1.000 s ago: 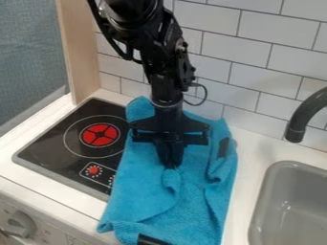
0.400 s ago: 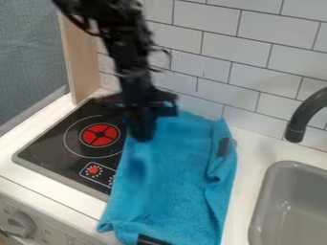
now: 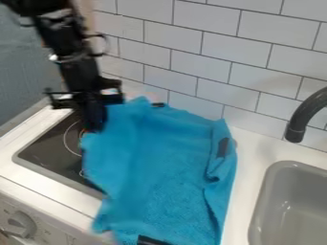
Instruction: Unfold cloth from right to left
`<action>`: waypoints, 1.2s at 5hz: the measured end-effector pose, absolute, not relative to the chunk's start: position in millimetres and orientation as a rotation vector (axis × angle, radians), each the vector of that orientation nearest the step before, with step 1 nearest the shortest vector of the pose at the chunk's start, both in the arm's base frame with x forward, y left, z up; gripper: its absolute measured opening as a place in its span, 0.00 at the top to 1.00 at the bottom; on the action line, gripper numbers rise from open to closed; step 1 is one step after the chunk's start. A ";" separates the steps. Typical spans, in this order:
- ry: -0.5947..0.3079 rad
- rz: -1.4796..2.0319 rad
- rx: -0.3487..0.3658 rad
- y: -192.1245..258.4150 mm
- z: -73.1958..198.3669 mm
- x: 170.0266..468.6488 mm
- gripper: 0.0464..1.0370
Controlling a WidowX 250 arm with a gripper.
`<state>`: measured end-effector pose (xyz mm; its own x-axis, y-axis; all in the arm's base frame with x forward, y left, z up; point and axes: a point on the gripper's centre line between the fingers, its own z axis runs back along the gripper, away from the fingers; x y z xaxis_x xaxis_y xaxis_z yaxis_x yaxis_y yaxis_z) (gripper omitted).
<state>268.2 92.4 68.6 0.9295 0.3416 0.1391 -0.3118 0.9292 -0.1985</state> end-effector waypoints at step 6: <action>-0.072 0.517 -0.171 193.3 47.0 238.5 0.77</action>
